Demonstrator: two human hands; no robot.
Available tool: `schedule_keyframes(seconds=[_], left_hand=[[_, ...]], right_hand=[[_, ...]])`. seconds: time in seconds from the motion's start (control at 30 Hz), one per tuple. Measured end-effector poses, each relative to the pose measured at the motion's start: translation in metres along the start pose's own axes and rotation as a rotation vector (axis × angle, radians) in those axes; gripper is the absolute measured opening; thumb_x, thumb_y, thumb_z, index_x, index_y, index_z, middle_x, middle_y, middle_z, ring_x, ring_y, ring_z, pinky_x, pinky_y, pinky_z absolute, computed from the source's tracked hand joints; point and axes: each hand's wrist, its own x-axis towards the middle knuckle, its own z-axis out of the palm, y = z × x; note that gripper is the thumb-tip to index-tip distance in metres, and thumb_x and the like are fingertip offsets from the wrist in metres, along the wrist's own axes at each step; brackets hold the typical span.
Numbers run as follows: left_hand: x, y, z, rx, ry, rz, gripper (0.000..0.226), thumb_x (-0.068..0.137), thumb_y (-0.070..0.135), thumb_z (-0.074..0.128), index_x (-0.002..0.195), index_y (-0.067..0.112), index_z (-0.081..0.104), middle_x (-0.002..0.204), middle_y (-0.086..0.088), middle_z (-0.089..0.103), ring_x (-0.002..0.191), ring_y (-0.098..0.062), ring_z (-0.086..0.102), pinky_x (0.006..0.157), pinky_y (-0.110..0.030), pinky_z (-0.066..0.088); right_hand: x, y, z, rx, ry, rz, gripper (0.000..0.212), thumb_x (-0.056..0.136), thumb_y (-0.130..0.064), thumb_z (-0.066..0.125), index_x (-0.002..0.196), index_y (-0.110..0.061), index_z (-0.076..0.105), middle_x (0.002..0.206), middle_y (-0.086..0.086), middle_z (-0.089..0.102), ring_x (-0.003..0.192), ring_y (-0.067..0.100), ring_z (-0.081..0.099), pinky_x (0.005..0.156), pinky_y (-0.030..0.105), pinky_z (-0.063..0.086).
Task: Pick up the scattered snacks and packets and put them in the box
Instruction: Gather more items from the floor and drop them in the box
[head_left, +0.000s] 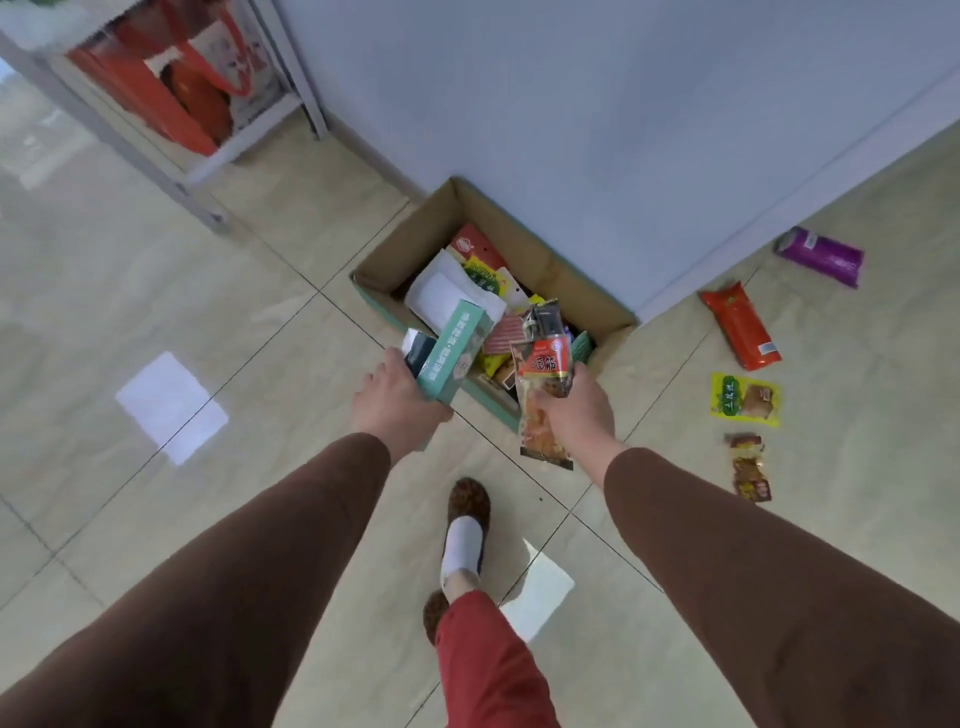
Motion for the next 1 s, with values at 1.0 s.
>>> schedule_keyframes(seconds=[1.0], left_hand=[[0.190, 0.070, 0.028, 0.464, -0.213, 0.757, 0.068, 0.085, 0.037, 0.071, 0.142, 0.016, 0.040, 0.135, -0.009, 0.049, 0.124, -0.029, 0.046, 0.101, -0.045, 0.043]], right_hand=[[0.091, 0.000, 0.059, -0.120, 0.314, 0.212, 0.052, 0.088, -0.034, 0.069, 0.134, -0.019, 0.050, 0.130, 0.005, 0.055, 0.120, 0.028, 0.048, 0.097, 0.043, 0.047]])
